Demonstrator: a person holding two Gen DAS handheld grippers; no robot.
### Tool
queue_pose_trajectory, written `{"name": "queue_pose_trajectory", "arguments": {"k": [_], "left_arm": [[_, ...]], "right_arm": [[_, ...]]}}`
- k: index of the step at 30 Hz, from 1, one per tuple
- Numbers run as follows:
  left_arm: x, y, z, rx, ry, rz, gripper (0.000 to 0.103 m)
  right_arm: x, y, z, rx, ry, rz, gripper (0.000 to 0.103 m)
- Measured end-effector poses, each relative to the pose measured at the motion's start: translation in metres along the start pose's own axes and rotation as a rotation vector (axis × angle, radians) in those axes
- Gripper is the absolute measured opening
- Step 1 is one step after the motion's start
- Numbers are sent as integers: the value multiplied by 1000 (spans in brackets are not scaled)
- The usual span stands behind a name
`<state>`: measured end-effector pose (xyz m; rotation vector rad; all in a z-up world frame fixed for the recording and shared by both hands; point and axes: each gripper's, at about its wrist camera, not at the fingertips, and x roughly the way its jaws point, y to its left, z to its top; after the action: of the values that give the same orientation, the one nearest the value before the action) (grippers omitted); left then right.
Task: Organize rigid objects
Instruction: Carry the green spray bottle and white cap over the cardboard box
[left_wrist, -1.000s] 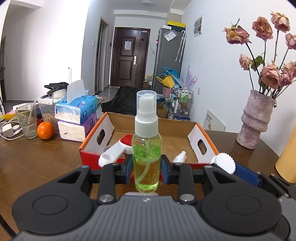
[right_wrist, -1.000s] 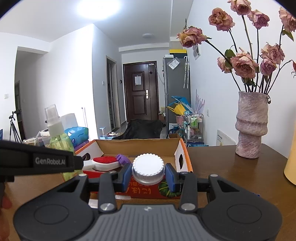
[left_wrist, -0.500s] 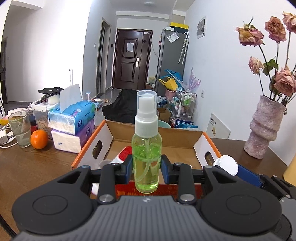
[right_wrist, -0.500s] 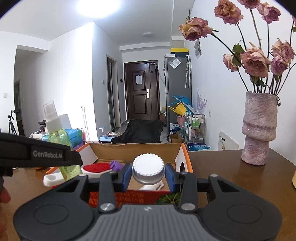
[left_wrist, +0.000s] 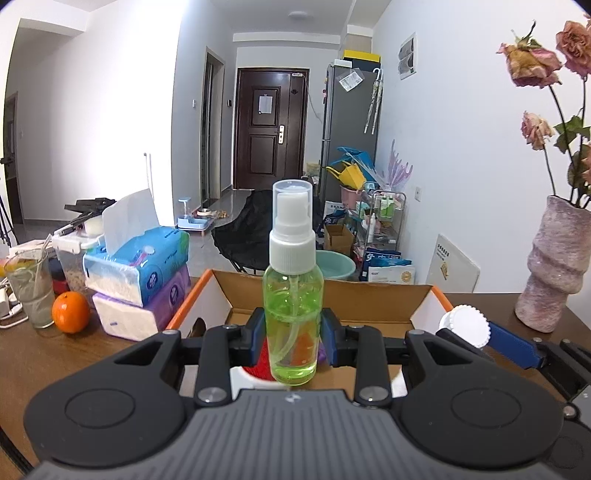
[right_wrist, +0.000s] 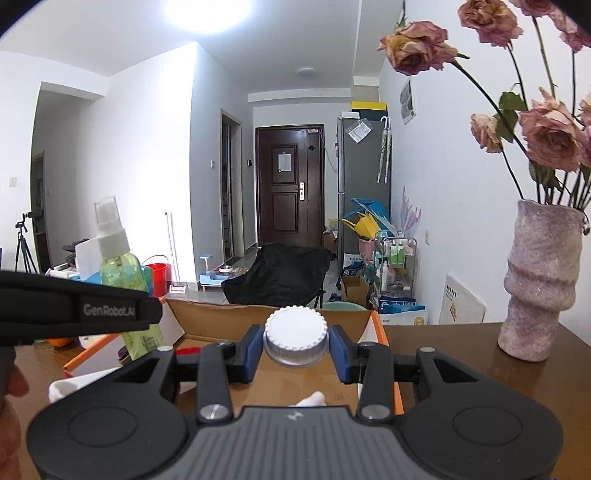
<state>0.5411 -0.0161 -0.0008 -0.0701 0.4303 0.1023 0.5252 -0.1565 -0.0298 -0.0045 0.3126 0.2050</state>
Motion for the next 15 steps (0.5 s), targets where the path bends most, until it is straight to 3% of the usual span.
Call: {"name": "queue_pose_trajectory", "arguments": {"k": [15], "left_arm": [[45,2,12,29,3,72,32]], "right_arm": [[41,0,7,-32,5,-4,39]]}}
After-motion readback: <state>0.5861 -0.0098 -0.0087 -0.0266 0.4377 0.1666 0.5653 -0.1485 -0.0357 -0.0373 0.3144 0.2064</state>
